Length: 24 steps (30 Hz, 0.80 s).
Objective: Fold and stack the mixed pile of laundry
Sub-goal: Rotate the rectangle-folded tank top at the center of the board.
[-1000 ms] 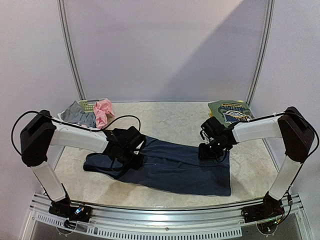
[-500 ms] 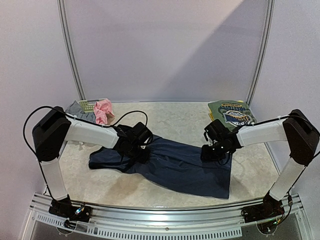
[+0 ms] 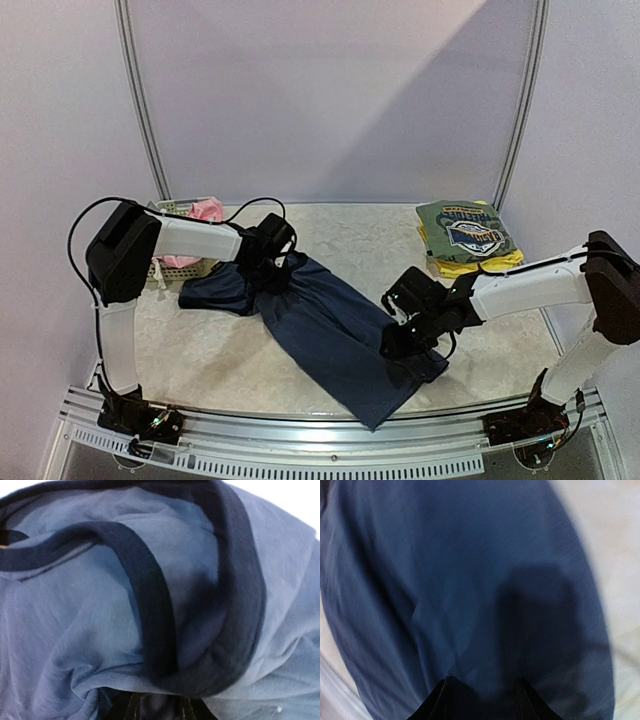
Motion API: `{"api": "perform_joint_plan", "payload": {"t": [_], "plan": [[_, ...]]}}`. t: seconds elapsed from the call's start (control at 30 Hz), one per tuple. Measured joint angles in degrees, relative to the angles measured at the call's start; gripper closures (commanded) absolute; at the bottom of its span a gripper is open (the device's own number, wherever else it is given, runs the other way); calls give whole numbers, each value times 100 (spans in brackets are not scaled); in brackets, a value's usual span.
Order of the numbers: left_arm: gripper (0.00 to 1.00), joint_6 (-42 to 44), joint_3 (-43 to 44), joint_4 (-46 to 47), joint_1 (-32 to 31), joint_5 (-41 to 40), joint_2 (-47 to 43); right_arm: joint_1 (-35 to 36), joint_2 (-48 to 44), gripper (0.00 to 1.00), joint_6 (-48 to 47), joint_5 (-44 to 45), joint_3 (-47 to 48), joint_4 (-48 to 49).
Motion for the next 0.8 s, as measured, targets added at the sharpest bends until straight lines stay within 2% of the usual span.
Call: {"api": "perform_joint_plan", "payload": {"t": [0.17, 0.37, 0.5, 0.63, 0.8], "plan": [[72, 96, 35, -72, 35, -55, 22, 485, 44, 50, -37, -157, 308, -564], [66, 149, -393, -109, 35, -83, -380, 382, 61, 40, -313, 485, 1353, -1440], [60, 157, -678, -116, 33, -92, -828, 125, 127, 30, -605, 621, 2208, -1438], [57, 131, -918, -74, 22, -129, -1268, -389, 678, 27, -1005, 428, 3080, -1255], [55, 11, -1279, -35, 13, -328, -1709, -942, 2041, 27, -1504, -367, 4426, -1056]]}}
